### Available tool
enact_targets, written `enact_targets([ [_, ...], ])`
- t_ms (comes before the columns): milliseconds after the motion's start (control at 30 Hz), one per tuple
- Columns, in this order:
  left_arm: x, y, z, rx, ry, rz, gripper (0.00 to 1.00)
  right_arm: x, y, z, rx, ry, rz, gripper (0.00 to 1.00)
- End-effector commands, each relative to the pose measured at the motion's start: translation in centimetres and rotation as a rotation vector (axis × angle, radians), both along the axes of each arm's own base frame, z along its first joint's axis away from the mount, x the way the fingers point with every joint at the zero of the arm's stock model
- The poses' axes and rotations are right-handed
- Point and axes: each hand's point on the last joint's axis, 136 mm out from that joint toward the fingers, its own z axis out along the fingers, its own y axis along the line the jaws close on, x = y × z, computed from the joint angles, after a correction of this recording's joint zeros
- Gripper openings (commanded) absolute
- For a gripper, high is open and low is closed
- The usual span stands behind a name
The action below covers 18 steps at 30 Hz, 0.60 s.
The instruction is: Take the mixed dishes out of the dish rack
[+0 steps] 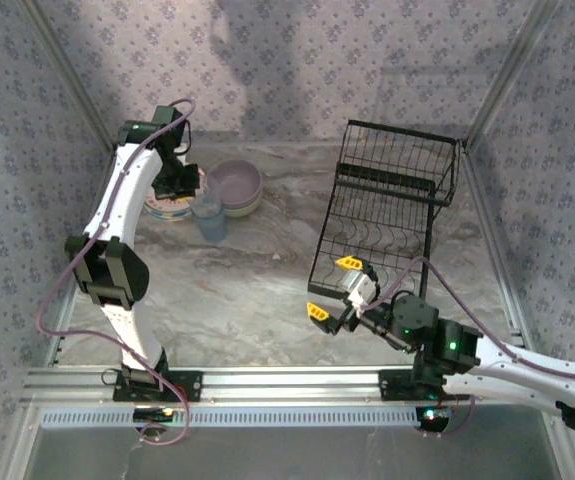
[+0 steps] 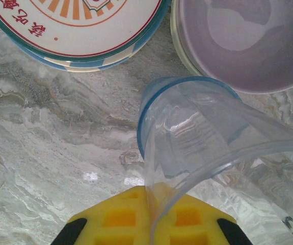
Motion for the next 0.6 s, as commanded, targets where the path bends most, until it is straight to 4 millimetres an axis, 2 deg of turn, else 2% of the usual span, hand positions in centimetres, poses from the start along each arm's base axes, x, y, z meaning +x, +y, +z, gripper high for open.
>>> enact_targets([
  [0, 0.6, -0.1, 0.1, -0.021, -0.009, -0.012, 0.06, -0.2, 0.0, 0.7, 0.047, 0.001, 0.003, 1.0],
  [300, 0.8, -0.2, -0.9, -0.021, 0.019, -0.018, 0.1, -0.2, -0.1, 0.7, 0.047, 0.0, -0.002, 1.0],
  [567, 1.1, -0.5, -0.6, -0.038, 0.011, -0.017, 0.25, -0.2, -0.3, 0.7, 0.052, -0.001, -0.007, 1.0],
])
